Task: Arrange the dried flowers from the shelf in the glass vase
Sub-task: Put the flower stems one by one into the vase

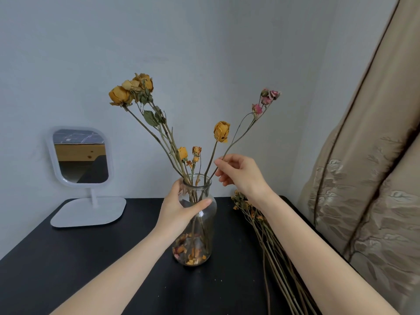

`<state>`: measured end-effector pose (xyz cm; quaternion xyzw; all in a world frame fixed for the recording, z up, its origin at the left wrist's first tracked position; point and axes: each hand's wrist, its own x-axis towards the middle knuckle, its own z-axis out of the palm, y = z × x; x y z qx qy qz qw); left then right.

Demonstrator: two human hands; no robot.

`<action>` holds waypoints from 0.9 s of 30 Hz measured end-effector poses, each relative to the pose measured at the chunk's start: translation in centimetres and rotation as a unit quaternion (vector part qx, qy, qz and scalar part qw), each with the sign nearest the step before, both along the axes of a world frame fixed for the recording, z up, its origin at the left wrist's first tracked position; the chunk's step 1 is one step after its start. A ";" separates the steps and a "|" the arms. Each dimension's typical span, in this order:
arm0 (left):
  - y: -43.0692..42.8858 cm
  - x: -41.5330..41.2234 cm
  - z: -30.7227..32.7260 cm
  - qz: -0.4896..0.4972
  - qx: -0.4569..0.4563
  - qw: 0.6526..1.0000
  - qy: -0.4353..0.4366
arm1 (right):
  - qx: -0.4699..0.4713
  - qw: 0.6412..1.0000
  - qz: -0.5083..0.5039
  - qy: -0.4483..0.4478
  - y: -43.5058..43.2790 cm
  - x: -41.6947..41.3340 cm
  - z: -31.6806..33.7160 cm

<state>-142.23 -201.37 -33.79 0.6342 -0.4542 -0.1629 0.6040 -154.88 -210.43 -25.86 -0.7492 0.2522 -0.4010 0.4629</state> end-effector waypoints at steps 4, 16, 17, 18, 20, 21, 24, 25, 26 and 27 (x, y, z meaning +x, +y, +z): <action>2.0 -0.8 -1.3 0.092 -0.023 0.995 -0.012 | 0.025 0.999 0.002 -0.021 -0.4 -1.6 -0.8; 0.8 -8.7 -6.6 -0.039 0.046 0.973 -0.223 | 0.155 0.972 -0.138 0.109 -6.3 -10.5 -8.6; -0.4 -9.2 -6.8 -0.050 0.075 0.973 -0.213 | 0.158 0.968 -0.151 0.126 -6.8 -11.3 -9.2; -1.5 -9.7 -7.1 -0.057 0.101 0.972 -0.204 | 0.161 0.963 -0.161 0.145 -7.2 -12.0 -9.7; -3.8 -10.4 -7.4 -0.055 0.139 0.972 -0.180 | 0.163 0.954 -0.175 0.179 -7.8 -13.2 -10.7; -4.9 -10.6 -7.5 -0.046 0.152 0.974 -0.160 | 0.164 0.950 -0.180 0.194 -8.0 -13.6 -11.1; -7.9 -10.8 -7.7 -0.017 0.198 0.974 -0.113 | 0.151 0.944 -0.179 0.232 -8.3 -14.1 -12.0; -8.8 -11.0 -7.9 -0.013 0.211 0.972 -0.104 | 0.139 0.943 -0.173 0.250 -8.4 -14.0 -12.3; -9.6 -11.0 -8.1 -0.011 0.220 0.971 -0.092 | 0.124 0.941 -0.165 0.269 -8.4 -13.8 -12.4; -10.1 -11.0 -8.2 -0.008 0.227 0.971 -0.077 | 0.109 0.940 -0.155 0.285 -8.3 -13.3 -12.5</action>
